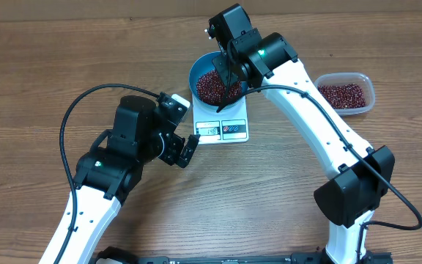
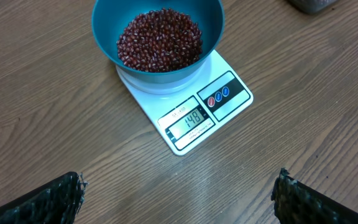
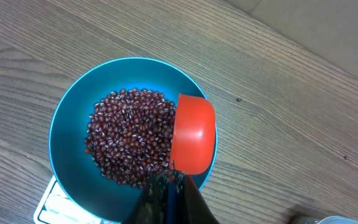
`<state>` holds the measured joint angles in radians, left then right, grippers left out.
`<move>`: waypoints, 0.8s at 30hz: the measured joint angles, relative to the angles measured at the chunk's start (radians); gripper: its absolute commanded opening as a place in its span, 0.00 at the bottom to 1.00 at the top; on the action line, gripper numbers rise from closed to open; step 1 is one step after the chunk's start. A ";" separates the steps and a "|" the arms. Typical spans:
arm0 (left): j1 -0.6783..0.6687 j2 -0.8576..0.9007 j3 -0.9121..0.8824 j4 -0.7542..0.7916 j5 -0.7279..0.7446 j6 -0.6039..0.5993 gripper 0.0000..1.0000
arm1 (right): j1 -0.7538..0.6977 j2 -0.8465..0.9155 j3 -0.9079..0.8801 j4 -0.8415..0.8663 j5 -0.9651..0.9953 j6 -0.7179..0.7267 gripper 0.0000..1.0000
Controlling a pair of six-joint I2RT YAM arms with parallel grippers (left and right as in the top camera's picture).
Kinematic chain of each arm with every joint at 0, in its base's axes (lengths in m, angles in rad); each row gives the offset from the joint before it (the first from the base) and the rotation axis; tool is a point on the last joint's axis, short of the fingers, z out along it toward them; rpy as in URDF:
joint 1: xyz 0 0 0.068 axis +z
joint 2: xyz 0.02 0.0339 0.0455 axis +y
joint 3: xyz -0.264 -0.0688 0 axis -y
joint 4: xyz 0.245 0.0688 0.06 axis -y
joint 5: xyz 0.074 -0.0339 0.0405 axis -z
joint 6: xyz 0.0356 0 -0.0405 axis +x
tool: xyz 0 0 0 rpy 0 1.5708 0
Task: Scoop item into bowl and weigh 150g on scale
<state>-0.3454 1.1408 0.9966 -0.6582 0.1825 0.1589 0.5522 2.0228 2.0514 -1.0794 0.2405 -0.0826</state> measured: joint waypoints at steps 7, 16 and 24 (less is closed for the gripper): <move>0.000 0.000 0.000 0.000 0.000 0.000 1.00 | -0.001 0.000 0.000 -0.005 -0.020 0.000 0.04; 0.000 0.000 0.000 0.000 0.000 0.000 1.00 | -0.001 0.000 0.000 -0.005 -0.027 0.000 0.04; 0.000 0.000 0.000 0.000 0.000 0.000 1.00 | -0.016 0.000 0.000 -0.005 -0.089 0.000 0.04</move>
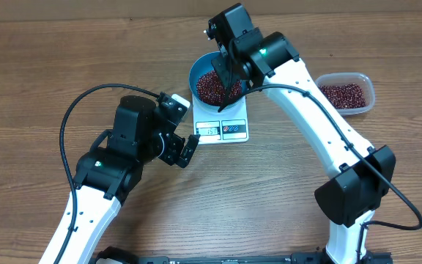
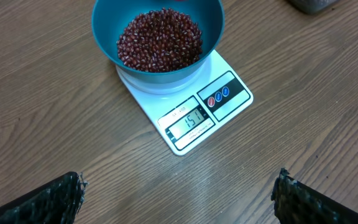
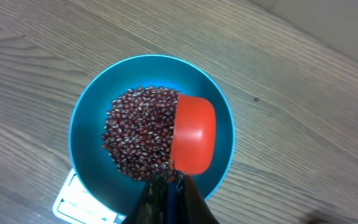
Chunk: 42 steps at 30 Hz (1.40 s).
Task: Scoop item into bowl and weigh 150g on scale
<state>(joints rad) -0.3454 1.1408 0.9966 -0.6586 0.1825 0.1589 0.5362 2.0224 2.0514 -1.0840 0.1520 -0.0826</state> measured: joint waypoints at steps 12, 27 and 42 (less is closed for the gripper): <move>0.000 0.000 0.000 0.000 0.000 0.000 1.00 | -0.239 -0.113 0.000 -0.017 -0.418 0.001 0.04; 0.000 0.000 0.000 0.000 0.000 0.000 0.99 | -0.353 -0.130 0.006 -0.045 -0.708 0.004 0.04; 0.000 0.000 0.000 0.000 0.000 0.000 1.00 | -0.174 -0.102 0.006 -0.008 -0.413 0.003 0.04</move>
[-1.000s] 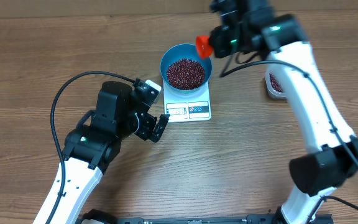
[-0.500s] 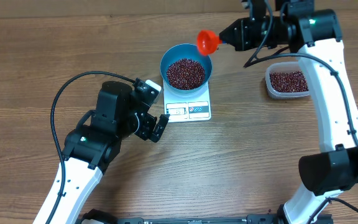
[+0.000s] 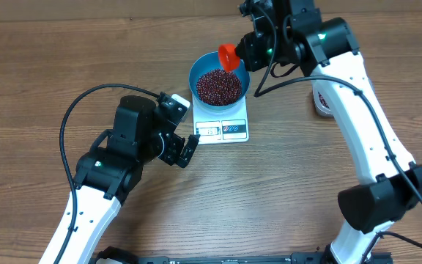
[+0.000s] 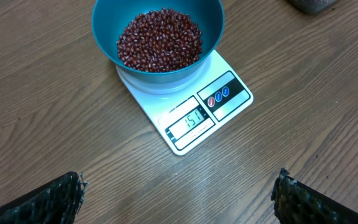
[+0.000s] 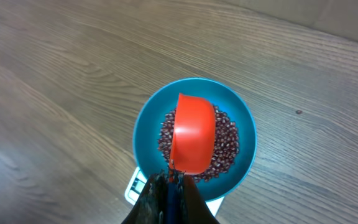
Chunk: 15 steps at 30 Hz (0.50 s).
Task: Scoop item into bowl and weigh 150g on scale
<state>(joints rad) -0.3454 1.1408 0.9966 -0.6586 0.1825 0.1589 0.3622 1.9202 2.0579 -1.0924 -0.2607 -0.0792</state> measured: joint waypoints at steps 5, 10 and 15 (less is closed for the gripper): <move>0.000 0.000 0.000 0.000 0.000 0.000 1.00 | 0.000 0.034 0.000 0.018 0.053 0.000 0.04; 0.000 0.000 0.000 0.000 0.000 0.000 0.99 | 0.000 0.036 0.000 0.024 0.089 -0.003 0.04; 0.000 0.000 0.000 0.000 0.000 0.000 0.99 | 0.000 0.037 0.000 0.029 0.101 -0.003 0.04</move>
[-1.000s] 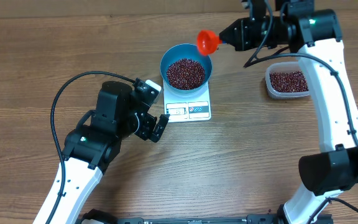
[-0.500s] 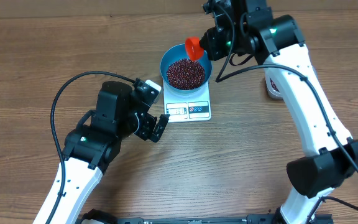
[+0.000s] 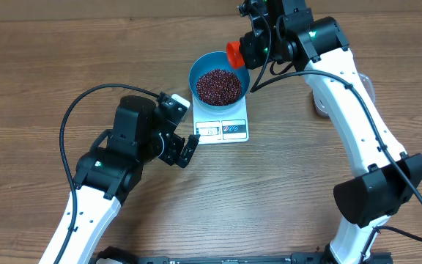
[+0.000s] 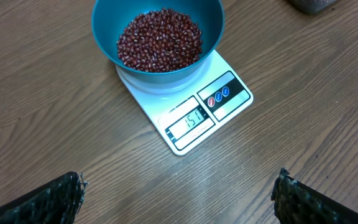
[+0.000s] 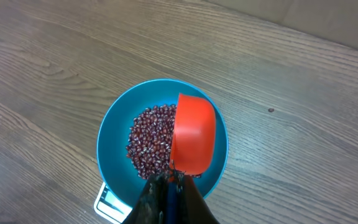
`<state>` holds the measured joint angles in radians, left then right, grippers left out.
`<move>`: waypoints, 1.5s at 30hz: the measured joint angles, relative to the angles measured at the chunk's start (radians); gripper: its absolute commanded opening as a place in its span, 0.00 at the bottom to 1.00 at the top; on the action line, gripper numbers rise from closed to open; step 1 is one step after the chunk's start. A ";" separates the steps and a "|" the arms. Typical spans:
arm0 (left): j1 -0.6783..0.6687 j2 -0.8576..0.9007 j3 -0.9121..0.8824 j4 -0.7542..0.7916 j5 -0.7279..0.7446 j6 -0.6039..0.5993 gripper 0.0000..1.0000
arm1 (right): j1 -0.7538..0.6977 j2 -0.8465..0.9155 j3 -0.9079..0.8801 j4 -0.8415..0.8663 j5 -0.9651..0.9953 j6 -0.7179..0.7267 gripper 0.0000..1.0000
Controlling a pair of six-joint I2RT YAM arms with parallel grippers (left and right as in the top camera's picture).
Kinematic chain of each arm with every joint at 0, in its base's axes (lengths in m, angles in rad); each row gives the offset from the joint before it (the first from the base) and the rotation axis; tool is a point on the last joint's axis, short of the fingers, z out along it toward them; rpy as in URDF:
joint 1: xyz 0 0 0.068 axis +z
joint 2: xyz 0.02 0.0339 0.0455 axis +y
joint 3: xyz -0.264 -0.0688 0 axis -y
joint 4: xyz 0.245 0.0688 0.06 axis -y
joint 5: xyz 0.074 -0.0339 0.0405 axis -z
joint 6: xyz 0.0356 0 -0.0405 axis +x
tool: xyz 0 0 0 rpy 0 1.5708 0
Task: Scoop item into bowl and weigh 150g on scale
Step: 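Tip the scoop with the right gripper to shake a few beans in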
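Observation:
A teal bowl [image 3: 219, 83] of dark red beans [image 4: 159, 38] stands on a white kitchen scale [image 3: 223, 129] whose display [image 4: 191, 119] reads 151. My right gripper [image 5: 174, 177] is shut on the handle of an orange scoop [image 5: 193, 133], held high above the bowl's right rim; the scoop [image 3: 234, 53] shows its underside. My left gripper [image 4: 178, 186] hangs open over bare table in front of the scale, with nothing between its fingers [image 4: 55, 198].
A clear plastic container [image 3: 319, 101] sits to the right of the scale, mostly hidden behind my right arm. Wooden tabletop surrounds the scale. The left arm's black cable loops over the table at the left.
My right gripper with the orange scoop has shifted slightly toward the bowl's upper right edge. Bowl, scale and left arm have not moved; the display still reads 151.
The scoop was tipped low over the beans in the bowl with the scale reading 148. Then the reading was 151 with the scoop still low over the bowl. Later the right gripper held the scoop high above the bowl, and it stays there now.

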<state>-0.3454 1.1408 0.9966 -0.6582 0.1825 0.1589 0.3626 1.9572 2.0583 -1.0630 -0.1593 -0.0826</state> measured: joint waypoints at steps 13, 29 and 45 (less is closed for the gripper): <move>0.000 0.000 0.000 0.000 0.000 0.000 1.00 | 0.000 0.075 0.000 0.024 0.003 0.000 0.04; 0.000 0.000 0.000 0.000 0.000 0.000 0.99 | 0.000 0.130 0.000 0.015 0.003 0.000 0.04; 0.000 0.000 0.000 0.000 0.000 0.000 0.99 | 0.000 0.149 0.000 0.015 0.003 0.000 0.04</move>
<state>-0.3454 1.1408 0.9966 -0.6582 0.1825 0.1589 0.3626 2.1063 2.0579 -1.0477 -0.1558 -0.0830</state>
